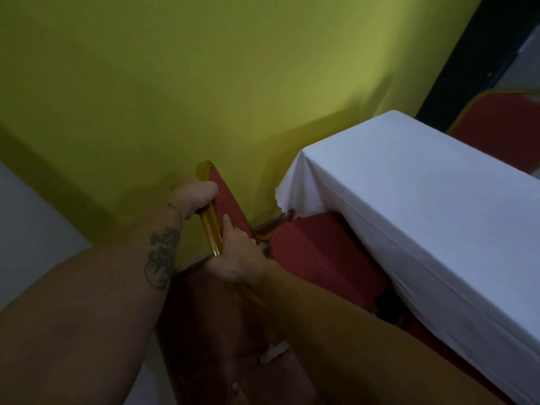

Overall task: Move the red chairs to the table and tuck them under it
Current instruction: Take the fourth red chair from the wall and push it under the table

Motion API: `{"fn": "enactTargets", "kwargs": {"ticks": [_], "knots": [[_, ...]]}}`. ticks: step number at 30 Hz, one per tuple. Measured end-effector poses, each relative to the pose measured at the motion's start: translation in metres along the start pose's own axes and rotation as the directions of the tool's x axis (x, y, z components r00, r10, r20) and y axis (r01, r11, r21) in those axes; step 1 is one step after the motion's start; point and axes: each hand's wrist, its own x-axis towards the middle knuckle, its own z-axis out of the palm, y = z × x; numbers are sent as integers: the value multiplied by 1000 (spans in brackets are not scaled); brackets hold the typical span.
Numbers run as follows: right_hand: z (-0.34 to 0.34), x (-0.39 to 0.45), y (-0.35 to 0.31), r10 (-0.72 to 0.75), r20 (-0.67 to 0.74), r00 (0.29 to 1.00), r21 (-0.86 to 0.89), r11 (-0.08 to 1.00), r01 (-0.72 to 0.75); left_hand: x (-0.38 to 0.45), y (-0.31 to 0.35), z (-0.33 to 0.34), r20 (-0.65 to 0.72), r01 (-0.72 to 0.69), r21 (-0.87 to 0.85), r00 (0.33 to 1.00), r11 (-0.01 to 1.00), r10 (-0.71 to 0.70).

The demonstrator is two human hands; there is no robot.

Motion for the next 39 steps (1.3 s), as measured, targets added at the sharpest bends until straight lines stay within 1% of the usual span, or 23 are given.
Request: {"fn": "enactTargets", "kwargs": {"ticks": [4,9,12,18,21,24,28,31,34,35,37,39], "knots": [[-23,-36,22,-15,38,999,-35,999,16,-38,5,23,-61,-11,-80,998,997,6],[-47,-72,49,-15,37,999,-79,997,18,-86,14,50,-156,-17,-171,988,985,-10],[-56,-93,61,7,41,999,-117,993,-2,-108,16,66,-164,0,-204,986,979,-34],[-69,-121,87,41,45,998,-155,987,-33,-140,19,97,-180,100,-219,974,971,-141],[-81,-127,96,25,12,1000,-176,984,-23,-145,30,107,-171,108,-213,975,971,-146],[-90,-129,99,6,-23,1000,-158,987,-10,-144,38,109,-170,105,-232,975,967,-147],[-82,-128,100,18,-39,999,-159,987,-24,-138,35,107,-183,122,-254,968,959,-171],[-67,-123,100,-8,-21,1000,-191,982,4,-133,22,103,-168,146,-284,965,948,-199],[-53,-119,99,-44,-36,998,-196,980,36,-130,8,98,-154,148,-294,968,944,-200],[-48,-119,100,-33,-51,998,-186,982,23,-129,6,97,-138,146,-301,971,943,-194],[-39,-119,105,43,-74,996,-129,990,-52,-125,3,96,-86,164,-320,976,933,-201],[-36,-119,106,136,-41,990,-102,985,-139,-122,2,97,64,230,-367,973,901,-222]]}}
